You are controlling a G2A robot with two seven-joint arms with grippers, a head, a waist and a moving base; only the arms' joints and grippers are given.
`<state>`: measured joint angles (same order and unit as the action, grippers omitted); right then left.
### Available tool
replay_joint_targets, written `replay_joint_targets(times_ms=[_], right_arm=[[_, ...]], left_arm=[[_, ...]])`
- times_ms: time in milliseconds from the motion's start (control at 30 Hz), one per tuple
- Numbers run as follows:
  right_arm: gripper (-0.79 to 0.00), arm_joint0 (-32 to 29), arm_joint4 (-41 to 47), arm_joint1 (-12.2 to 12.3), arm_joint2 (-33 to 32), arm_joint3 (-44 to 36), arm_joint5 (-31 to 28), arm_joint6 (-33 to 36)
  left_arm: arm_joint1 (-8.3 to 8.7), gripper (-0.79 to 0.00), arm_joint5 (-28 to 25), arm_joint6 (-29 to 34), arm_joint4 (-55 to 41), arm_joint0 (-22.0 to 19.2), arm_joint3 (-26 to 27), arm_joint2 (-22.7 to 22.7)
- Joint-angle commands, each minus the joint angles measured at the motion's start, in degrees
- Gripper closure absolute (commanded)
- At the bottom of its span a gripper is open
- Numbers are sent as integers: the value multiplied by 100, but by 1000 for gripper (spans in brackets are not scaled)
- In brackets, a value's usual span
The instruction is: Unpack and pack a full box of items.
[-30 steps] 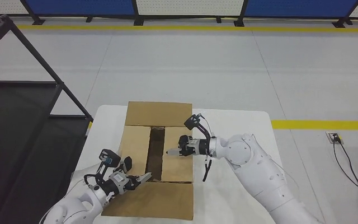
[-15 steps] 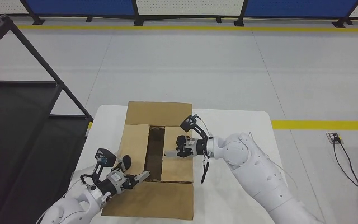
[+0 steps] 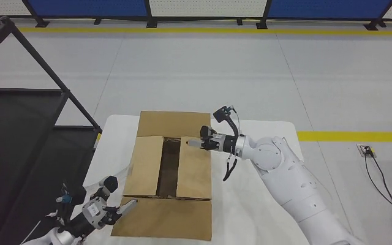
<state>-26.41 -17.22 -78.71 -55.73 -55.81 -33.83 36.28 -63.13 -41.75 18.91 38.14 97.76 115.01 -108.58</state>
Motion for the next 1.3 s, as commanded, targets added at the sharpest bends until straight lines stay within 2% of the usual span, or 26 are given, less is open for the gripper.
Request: replay_joint_targets(times_ms=[0, 100, 367, 600, 633, 767, 867, 1067, 1267], right_arm=[[-785, 37, 9, -1, -22, 93, 48, -44], [-785, 37, 9, -1, -22, 93, 48, -44], [-785, 37, 9, -1, -22, 93, 48, -44], [-785, 163, -7, -103, -39, 622, 905, -971], [-785, 237, -81, -139, 9, 775, 1063, -1146], [-785, 561, 114, -317, 211, 1489, 1104, -1287], [-785, 827, 275, -474, 360, 2087, 1100, -1307], [-785, 1199, 659, -771, 562, 3032, 742, -1076], [-785, 1399, 1070, -979, 588, 3584, 205, -680]], left_arm=[[6, -785, -308, -169, -279, 292, -129, -267], [47, -785, -884, 20, -597, 634, -294, -558], [47, -785, -884, 20, -597, 634, -294, -558], [53, -785, -234, 260, -589, 452, -490, -188], [61, -785, -185, 368, -585, 429, -529, -151], [106, -785, -110, 849, -646, 399, -688, -81], [147, -785, -234, 1199, -936, 430, -807, -58], [273, -785, -526, 2274, -1726, 455, -959, 45], [405, -785, -818, 3124, -2668, 396, -931, 248]])
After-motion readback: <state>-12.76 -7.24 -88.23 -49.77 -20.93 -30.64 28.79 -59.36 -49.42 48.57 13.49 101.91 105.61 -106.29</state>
